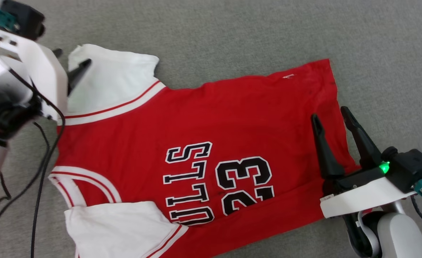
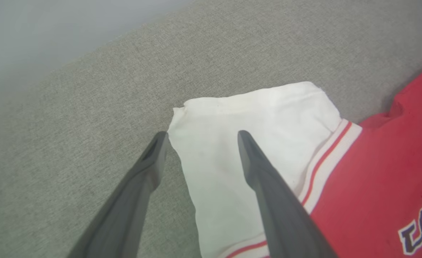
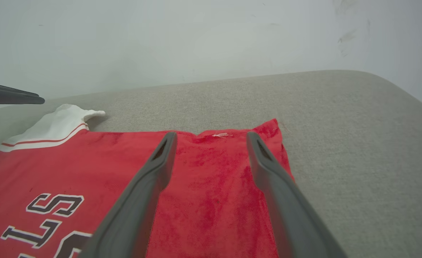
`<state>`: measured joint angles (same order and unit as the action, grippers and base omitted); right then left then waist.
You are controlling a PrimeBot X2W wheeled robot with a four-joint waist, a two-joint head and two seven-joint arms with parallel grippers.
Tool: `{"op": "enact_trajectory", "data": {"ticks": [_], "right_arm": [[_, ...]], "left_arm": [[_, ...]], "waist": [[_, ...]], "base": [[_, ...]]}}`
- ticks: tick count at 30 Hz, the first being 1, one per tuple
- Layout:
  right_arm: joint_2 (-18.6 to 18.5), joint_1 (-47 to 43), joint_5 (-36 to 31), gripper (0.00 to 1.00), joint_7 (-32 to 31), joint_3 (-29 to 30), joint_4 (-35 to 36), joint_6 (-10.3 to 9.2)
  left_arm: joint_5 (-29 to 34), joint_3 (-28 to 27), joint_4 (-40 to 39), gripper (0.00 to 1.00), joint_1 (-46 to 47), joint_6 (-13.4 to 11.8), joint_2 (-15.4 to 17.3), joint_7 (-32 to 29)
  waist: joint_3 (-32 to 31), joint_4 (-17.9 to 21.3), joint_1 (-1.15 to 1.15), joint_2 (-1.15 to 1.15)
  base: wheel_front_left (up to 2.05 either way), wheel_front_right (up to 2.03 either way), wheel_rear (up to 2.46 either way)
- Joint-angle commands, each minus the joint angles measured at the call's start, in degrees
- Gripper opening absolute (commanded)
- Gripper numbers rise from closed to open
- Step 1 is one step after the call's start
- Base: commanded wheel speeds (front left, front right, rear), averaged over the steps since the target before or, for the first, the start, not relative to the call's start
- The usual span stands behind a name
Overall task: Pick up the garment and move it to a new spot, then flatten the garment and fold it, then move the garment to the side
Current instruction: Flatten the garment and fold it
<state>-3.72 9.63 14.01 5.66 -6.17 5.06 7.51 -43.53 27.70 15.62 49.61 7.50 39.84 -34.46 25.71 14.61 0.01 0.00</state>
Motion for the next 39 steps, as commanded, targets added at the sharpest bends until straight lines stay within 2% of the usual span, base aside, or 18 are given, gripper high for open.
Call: {"op": "enact_trajectory", "data": {"ticks": [1, 8, 12, 15, 16, 18, 21, 30, 31, 39], "right_arm": [[0.4, 1.1, 0.3, 1.0, 0.6, -0.4, -0.5, -0.05], [0.8, 2.0, 0.8, 1.0, 2.1, -2.0, -2.5, -0.05], [0.9, 2.5, 1.1, 1.0, 3.0, -2.7, -3.4, -0.05], [0.9, 2.4, 1.2, 1.0, 3.3, -2.8, -3.9, -0.05], [0.9, 2.3, 1.2, 1.0, 3.3, -2.8, -4.1, -0.05], [0.9, 2.1, 1.0, 1.0, 3.4, -2.6, -4.2, -0.05], [0.9, 1.7, 0.9, 1.0, 3.3, -2.2, -4.3, -0.05], [0.9, 1.1, -0.9, 1.0, 0.4, -0.2, -4.4, -0.05], [0.3, 1.0, -1.2, 1.0, -1.3, 0.4, -4.5, -0.05], [-5.7, 2.3, -1.4, 1.0, -11.0, 1.9, -3.3, -0.05]], "left_arm": [[0.5, 0.3, 1.5, 1.0, 1.7, -0.1, 0.8, -1.2], [2.1, 1.0, 8.0, 1.0, 5.8, -0.3, 2.5, -3.5], [3.1, 0.7, 11.6, 1.0, 6.8, -1.7, 2.5, -2.1], [3.0, 1.4, 13.9, 1.0, 5.9, -1.7, 2.3, -3.1], [2.6, 1.7, 14.4, 0.96, 5.4, -1.6, 2.2, -3.8], [2.0, 2.4, 14.9, 0.02, 4.6, -1.2, 2.0, -4.6], [0.8, 2.9, 14.9, 0.0, 3.2, -1.0, 1.2, -4.7], [-1.0, 0.2, 15.0, 0.0, 3.6, -1.5, -2.3, 4.3], [-1.6, -0.3, 14.5, 0.0, 3.2, -1.2, -3.2, 6.8], [-2.4, -0.4, 6.6, 0.0, -1.9, -1.6, -2.8, 10.8]], "waist": [[2.1, 1.9, -0.01, 0.0], [3.8, 3.8, -0.01, 0.0], [4.6, 4.6, -0.01, 0.0], [4.8, 5.0, -0.01, 0.0], [4.8, 5.0, -0.01, 0.0], [4.8, 5.0, -0.01, 0.0], [4.5, 4.7, -0.01, 0.0], [1.4, 1.7, -0.01, 0.0], [-0.3, 0.5, -0.01, 0.0], [-4.4, -3.2, -0.01, 0.0]], "base": [[0.0, 0.0, 0.0], [0.0, 0.0, 0.0], [0.0, 0.0, 0.0], [0.0, 0.0, 0.0], [0.0, 0.0, 0.0], [0.0, 0.0, 0.0], [0.0, 0.0, 0.0], [0.0, 0.0, 0.0], [0.0, 0.0, 0.0], [0.0, 0.0, 0.0]]}}
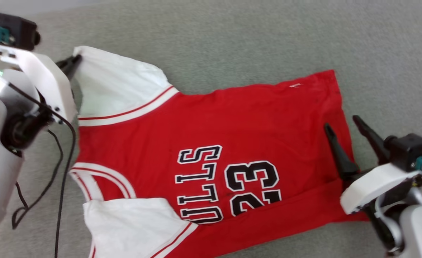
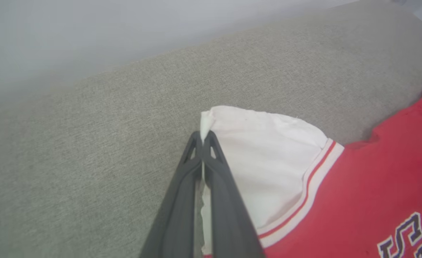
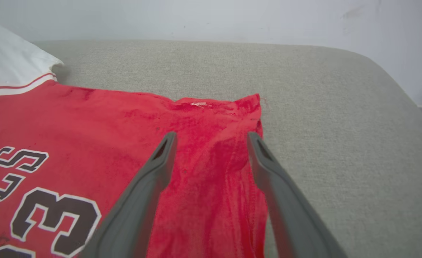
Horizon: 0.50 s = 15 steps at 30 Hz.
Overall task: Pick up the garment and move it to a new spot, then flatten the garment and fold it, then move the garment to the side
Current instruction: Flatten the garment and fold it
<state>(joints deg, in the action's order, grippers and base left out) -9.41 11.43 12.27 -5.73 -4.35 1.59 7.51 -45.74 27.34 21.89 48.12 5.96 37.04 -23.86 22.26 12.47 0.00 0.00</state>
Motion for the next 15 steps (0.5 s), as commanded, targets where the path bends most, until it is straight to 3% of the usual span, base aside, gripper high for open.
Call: {"op": "enact_trajectory", "data": {"ticks": [1, 9, 15], "right_arm": [[-1.1, 0.8, 0.6, 1.0, -1.6, 0.3, 0.3, -0.05], [-11.8, 6.4, 5.6, 1.0, -21.2, -0.4, 1.3, -0.06], [-16.6, 12.4, 7.4, 1.0, -31.0, 0.0, -0.6, -0.06]], "left_arm": [[-0.2, 0.0, -1.3, 0.0, -1.2, -0.4, 0.0, 0.5], [-0.5, -0.3, -15.9, 0.0, -8.3, -4.4, 1.0, 1.1], [-0.2, -0.5, -25.3, 0.0, -11.7, -7.1, 1.4, 1.6]], "waist": [[-1.2, -1.7, 0.0, 0.0], [-0.2, -5.9, 0.0, 0.0], [2.5, -8.6, 0.0, 0.0]], "base": [[0.0, 0.0, 0.0], [0.0, 0.0, 0.0], [0.0, 0.0, 0.0]]}}
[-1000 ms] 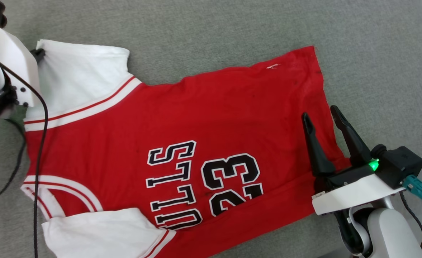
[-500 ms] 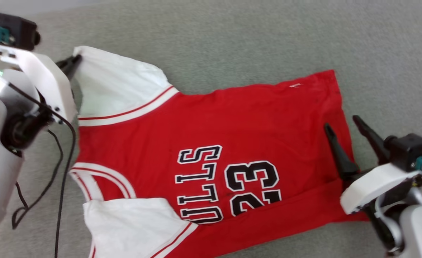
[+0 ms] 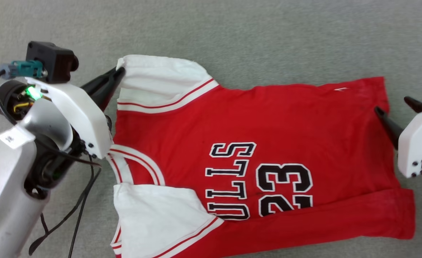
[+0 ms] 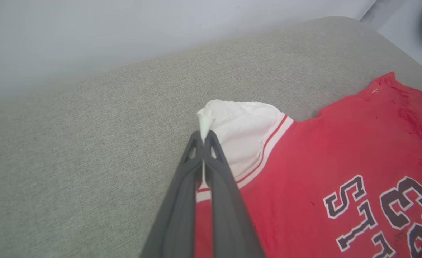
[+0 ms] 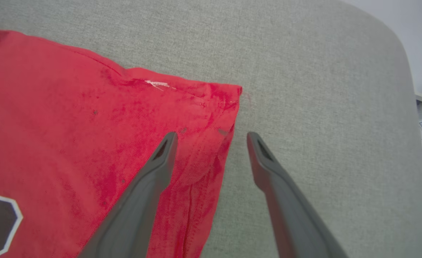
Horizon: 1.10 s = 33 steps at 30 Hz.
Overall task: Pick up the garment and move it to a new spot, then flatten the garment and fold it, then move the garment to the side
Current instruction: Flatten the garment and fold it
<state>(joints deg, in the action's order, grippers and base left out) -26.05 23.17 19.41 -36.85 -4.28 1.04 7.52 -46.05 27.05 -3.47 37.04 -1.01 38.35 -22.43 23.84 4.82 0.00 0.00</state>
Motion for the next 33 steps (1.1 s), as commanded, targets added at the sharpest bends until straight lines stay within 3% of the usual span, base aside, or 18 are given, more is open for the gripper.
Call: {"op": "enact_trajectory", "data": {"ticks": [1, 8, 18, 20, 21, 33], "right_arm": [[-0.3, 1.8, 0.5, 1.0, -1.2, 0.1, -0.7, -0.07], [-2.6, 8.4, -1.6, 1.0, -6.6, 0.4, -6.9, -0.07], [-3.8, 11.1, -4.4, 1.0, -7.4, -1.5, -15.0, -0.06], [-2.9, 10.9, -3.8, 0.22, -7.2, -2.6, -17.3, -0.04], [-2.7, 10.8, -3.6, 0.0, -6.9, -2.8, -17.9, -0.04], [-0.5, 13.4, -4.4, 0.0, 5.0, 1.7, -21.5, -0.09]], "left_arm": [[0.1, -0.3, -1.1, 0.0, -1.1, -0.5, 0.1, 0.4], [0.8, 0.5, -6.5, 0.0, -3.0, -1.5, -0.3, 1.4], [1.6, 2.1, -8.9, 0.0, -1.8, -0.8, -1.6, 1.7], [1.5, 2.3, -8.6, 0.0, -1.7, -0.6, -1.7, 2.0], [1.5, 2.2, -8.4, 0.0, -1.8, -0.6, -1.7, 2.2], [0.4, 0.7, -3.5, 0.0, -4.3, -0.5, -2.2, 6.4]], "waist": [[1.3, -1.3, 0.0, 0.0], [3.5, -4.2, 0.0, 0.0], [5.2, -7.1, 0.0, 0.0], [5.3, -7.4, 0.0, 0.0], [5.3, -7.5, 0.0, 0.0], [1.6, -6.8, 0.0, 0.0]], "base": [[0.0, 0.0, 0.0], [0.0, 0.0, 0.0], [0.0, 0.0, 0.0], [0.0, 0.0, 0.0], [0.0, 0.0, 0.0], [0.0, 0.0, 0.0]]}}
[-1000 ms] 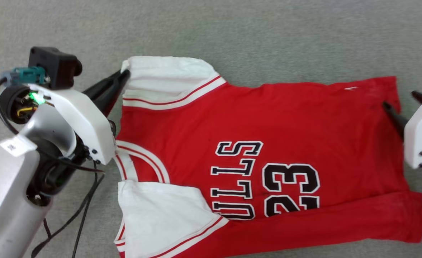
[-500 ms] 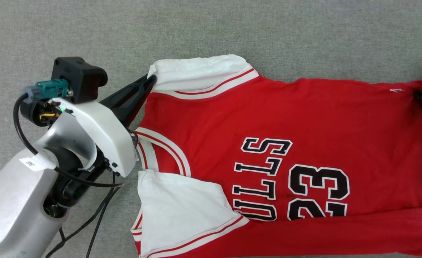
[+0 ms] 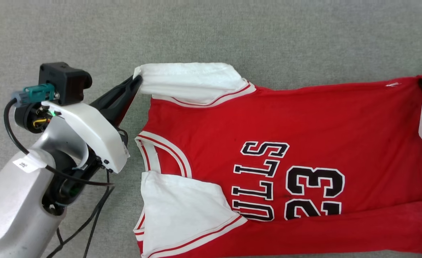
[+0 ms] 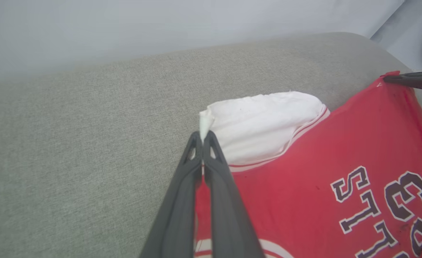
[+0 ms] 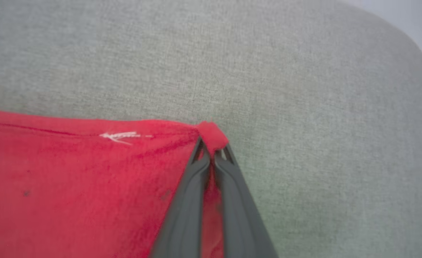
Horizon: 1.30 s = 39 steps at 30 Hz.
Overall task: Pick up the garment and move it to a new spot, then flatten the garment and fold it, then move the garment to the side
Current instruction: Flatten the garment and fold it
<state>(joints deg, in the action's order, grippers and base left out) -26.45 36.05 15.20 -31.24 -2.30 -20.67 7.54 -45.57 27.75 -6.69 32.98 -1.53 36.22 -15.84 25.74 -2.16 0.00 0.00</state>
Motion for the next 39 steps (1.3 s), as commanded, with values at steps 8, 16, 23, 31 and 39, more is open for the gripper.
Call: {"op": "enact_trajectory", "data": {"ticks": [8, 16, 23, 31, 39], "right_arm": [[2.0, -5.1, 4.0, 0.0, 9.4, 2.5, -0.5, -0.1], [1.7, -14.7, 9.4, 0.0, 15.0, 3.0, 3.6, -0.09], [-0.2, -25.4, 14.4, 0.0, 16.2, 2.9, 9.4, -0.09], [-3.9, -35.6, 17.9, 0.0, 15.1, 3.3, 13.8, -0.08], [-7.7, -41.2, 20.1, 0.0, 12.5, 1.9, 16.0, -0.08]], "left_arm": [[-0.6, 0.1, 0.8, 0.0, -4.6, -0.5, -1.2, 3.5], [-1.1, 1.6, -2.9, 0.0, -12.3, -2.4, -0.7, 4.3], [-2.7, 2.9, -5.9, 0.0, -20.2, -4.1, -0.3, 5.0], [-4.0, 4.4, -6.1, 0.0, -28.0, -4.7, 1.5, 5.1], [-5.6, 6.2, -3.4, 0.0, -31.7, -3.6, 1.2, 4.8]], "waist": [[-6.6, -0.2, 0.0, 0.0], [-12.0, -1.6, 0.0, 0.0], [-15.1, -2.8, 0.0, 0.0], [-16.4, -3.5, 0.0, 0.0], [-16.2, -3.4, 0.0, 0.0]], "base": [[0.0, 0.0, 0.0], [0.0, 0.0, 0.0], [0.0, 0.0, 0.0], [0.0, 0.0, 0.0], [0.0, 0.0, 0.0]]}}
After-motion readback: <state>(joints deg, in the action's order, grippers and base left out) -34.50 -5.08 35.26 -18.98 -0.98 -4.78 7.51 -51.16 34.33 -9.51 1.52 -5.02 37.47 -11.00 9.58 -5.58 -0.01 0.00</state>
